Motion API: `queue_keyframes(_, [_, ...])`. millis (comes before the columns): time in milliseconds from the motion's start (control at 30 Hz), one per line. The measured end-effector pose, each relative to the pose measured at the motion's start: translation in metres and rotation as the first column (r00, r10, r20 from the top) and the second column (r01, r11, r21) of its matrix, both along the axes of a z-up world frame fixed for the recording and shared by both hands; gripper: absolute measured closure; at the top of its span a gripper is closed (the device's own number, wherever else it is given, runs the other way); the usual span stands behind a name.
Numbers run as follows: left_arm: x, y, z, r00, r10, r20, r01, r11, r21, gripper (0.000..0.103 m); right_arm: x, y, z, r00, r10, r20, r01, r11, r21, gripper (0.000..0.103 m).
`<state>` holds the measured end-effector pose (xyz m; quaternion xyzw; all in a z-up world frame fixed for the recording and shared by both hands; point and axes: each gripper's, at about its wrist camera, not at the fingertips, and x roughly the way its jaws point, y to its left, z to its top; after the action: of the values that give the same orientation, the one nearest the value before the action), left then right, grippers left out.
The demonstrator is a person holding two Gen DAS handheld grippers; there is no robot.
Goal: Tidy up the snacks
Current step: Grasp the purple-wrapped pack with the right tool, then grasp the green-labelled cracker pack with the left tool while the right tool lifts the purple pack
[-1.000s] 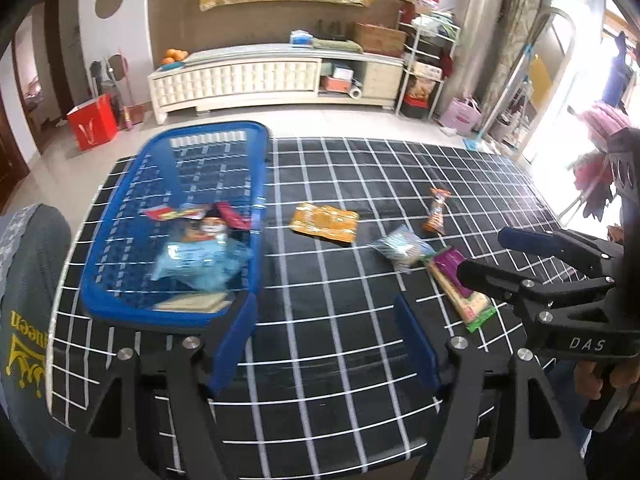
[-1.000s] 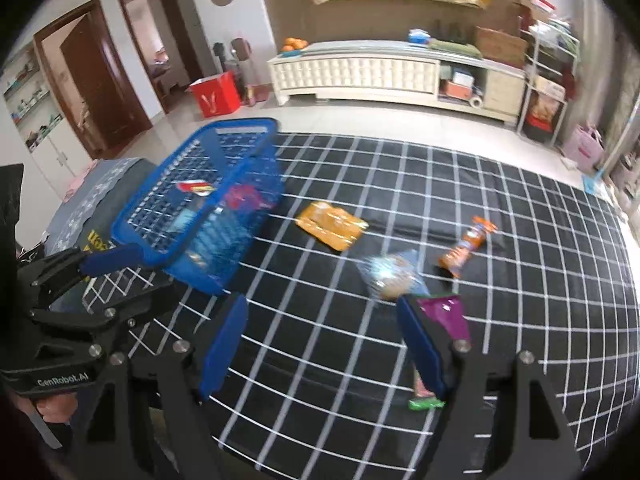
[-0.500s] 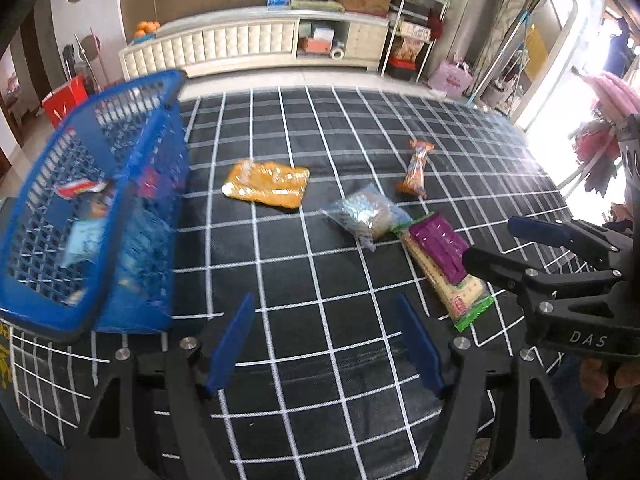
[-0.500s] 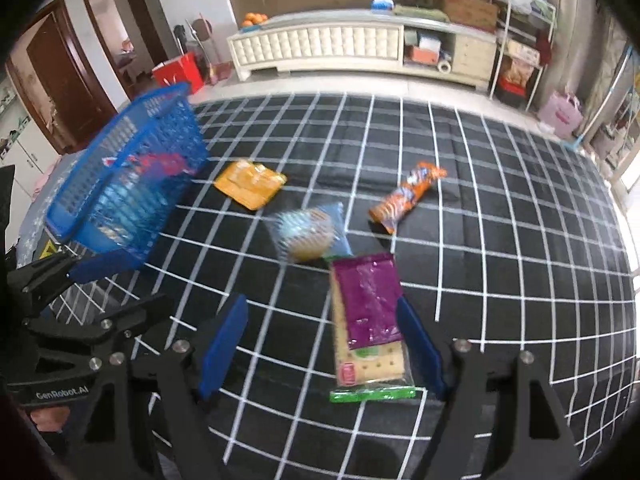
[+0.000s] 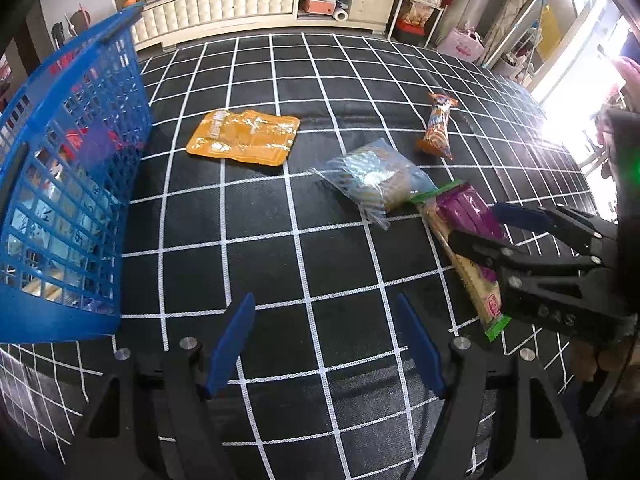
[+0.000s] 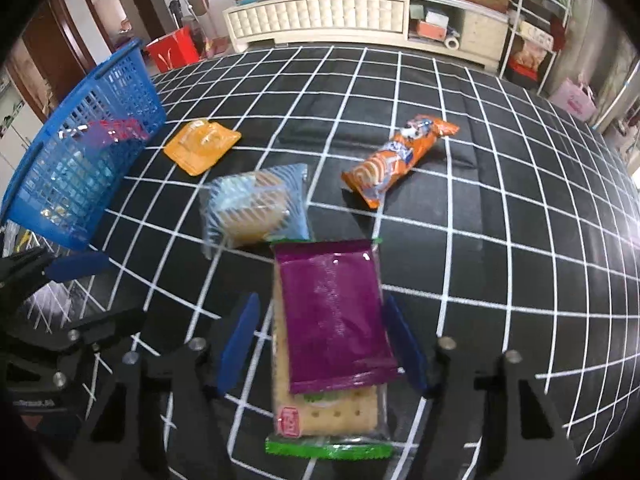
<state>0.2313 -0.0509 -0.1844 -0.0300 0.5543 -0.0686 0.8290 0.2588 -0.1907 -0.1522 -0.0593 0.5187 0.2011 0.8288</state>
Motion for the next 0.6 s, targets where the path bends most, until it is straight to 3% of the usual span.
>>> queue_keyframes(200, [-0.001,-0.003,-0.003,1.000,0.004,-0.008,-0.004,1.000,0.016,0.032,-0.001,-0.001,-0.004,1.000,0.012,0.022,-0.012,1.000,-0.020,0.049])
queue_keyframes(600, [-0.002,-0.009,0.013,0.999,0.042,-0.001,-0.042,0.999,0.011,0.032,-0.009,-0.024,0.025,0.993,-0.037,0.114,0.036,0.999,0.008,0.050])
